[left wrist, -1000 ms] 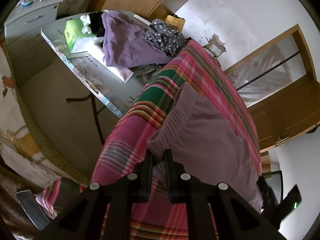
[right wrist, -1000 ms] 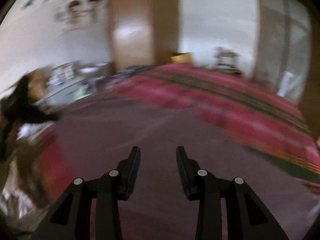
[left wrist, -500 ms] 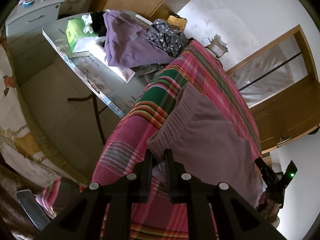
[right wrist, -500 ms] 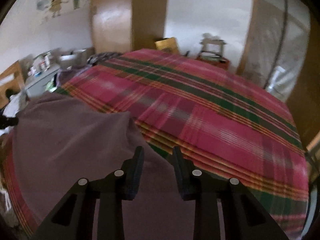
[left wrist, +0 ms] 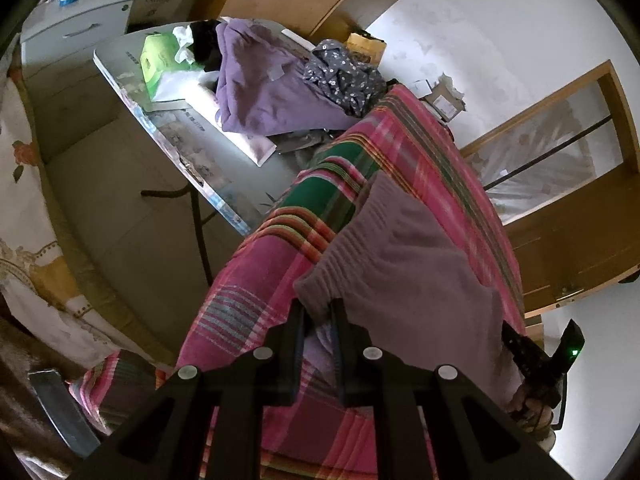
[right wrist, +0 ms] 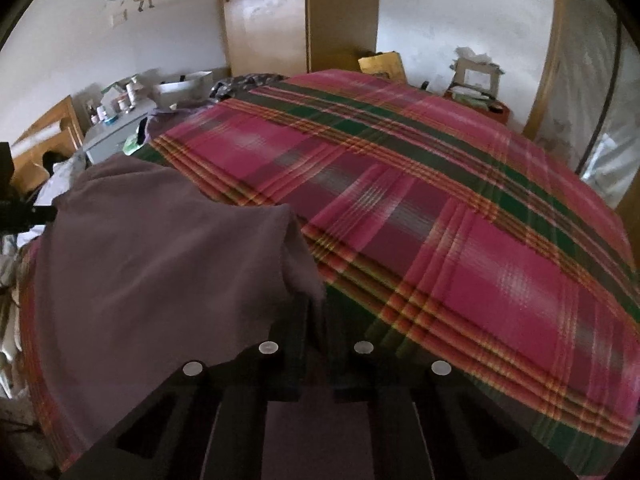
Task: Fold clothes
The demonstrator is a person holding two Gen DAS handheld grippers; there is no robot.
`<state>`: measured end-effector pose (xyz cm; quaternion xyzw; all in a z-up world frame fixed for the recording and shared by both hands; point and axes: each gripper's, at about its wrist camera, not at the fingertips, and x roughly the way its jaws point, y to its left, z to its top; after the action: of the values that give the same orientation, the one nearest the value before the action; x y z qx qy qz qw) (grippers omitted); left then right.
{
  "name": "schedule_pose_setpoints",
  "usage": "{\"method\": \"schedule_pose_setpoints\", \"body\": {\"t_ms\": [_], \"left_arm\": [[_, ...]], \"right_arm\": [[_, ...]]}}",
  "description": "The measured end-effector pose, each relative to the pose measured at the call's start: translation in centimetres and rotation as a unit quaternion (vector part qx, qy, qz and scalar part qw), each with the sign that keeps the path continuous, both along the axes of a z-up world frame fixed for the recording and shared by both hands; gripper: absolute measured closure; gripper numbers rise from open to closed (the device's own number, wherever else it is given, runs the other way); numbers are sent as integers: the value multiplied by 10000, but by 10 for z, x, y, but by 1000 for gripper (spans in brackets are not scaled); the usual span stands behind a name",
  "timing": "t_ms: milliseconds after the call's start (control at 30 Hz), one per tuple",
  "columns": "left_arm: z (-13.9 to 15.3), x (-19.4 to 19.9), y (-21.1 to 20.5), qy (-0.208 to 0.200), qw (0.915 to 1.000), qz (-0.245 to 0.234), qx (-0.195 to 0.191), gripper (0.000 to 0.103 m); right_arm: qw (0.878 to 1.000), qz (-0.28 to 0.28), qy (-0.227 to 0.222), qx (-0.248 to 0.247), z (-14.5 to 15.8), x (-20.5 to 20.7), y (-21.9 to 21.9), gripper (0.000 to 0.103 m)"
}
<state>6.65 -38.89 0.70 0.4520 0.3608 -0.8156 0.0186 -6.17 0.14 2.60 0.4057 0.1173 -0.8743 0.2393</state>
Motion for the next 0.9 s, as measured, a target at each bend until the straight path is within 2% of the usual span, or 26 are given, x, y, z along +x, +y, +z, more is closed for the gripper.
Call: {"method": "schedule_pose_setpoints", "body": {"t_ms": [100,200,333,533,667,900], "left_arm": [[1,-1,-1,-32,10000,37,48,90],[2,-2,1,-73,10000,-9,-30,89],[5,-2,3,-73,9999,-68,-114,89],[7,-1,5,-1,9998,-125,-132,89],[8,1,3,94,9999,-98,-44,89],[5,4,0,119,9999,-90,37,88]], "right_arm": [[9999,-98,91,43,3,3,-3,95],[9993,-64,329,193,11,19,-10,89],[9983,321,481,79,23,54,-19,82],[9923,1210,90,-267,23,107,-41,73],[9865,1622,-94,-222,12,132,-60,68],[9855,1664,-306,-147,-6,143,-74,67]]}}
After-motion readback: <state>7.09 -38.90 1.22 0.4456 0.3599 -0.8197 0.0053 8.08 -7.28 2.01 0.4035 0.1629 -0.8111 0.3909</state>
